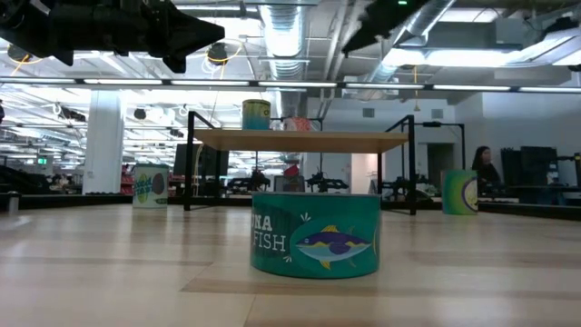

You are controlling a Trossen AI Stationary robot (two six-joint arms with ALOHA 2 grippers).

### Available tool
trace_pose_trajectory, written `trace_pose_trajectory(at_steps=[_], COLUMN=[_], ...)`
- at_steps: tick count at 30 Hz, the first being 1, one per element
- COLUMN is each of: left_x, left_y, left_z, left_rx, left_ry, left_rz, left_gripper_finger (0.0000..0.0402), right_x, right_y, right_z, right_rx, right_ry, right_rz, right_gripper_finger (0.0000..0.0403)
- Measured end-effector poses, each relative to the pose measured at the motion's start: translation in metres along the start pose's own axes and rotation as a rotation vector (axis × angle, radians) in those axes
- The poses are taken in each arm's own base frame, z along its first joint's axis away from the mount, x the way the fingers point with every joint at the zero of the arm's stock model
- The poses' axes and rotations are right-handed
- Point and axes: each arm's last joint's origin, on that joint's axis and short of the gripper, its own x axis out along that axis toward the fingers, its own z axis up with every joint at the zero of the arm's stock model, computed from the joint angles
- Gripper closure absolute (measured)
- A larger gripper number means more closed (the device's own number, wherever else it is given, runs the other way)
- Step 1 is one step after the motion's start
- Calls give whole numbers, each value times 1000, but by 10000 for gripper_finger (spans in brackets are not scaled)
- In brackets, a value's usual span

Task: Pick and place cans onto a shelf
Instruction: Put the canned chicken soup on the shelf

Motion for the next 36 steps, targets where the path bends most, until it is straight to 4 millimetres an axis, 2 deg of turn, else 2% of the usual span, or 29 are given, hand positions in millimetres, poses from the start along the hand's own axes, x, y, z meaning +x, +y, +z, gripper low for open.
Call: trace_pose_trajectory(at_steps=[8,13,16,24,29,36], left_x=[0,0,0,0,0,0], left_y=[0,1,1,1,1,2], left_z=[0,0,0,1,2,2], left_rx=[0,5,8,19,28,45], left_ry=[0,-1,-1,-12,-19,-18], left_rz=[6,19,25,30,33,42], left_gripper_finger=[400,400,400,400,400,400], right_x=[-61,-91,-100,-97,-82,-57], right_y=[15,19,19,2,-7,-11], right_z=[-73,-111,-131,-179,-191,-204], right_rx=[151,254,354,684,832,892], right_ry=[0,104,227,604,605,675], right_rz=[-76,-118,-147,-256,-93,-79], right_gripper_finger=[397,398,397,395,389,339])
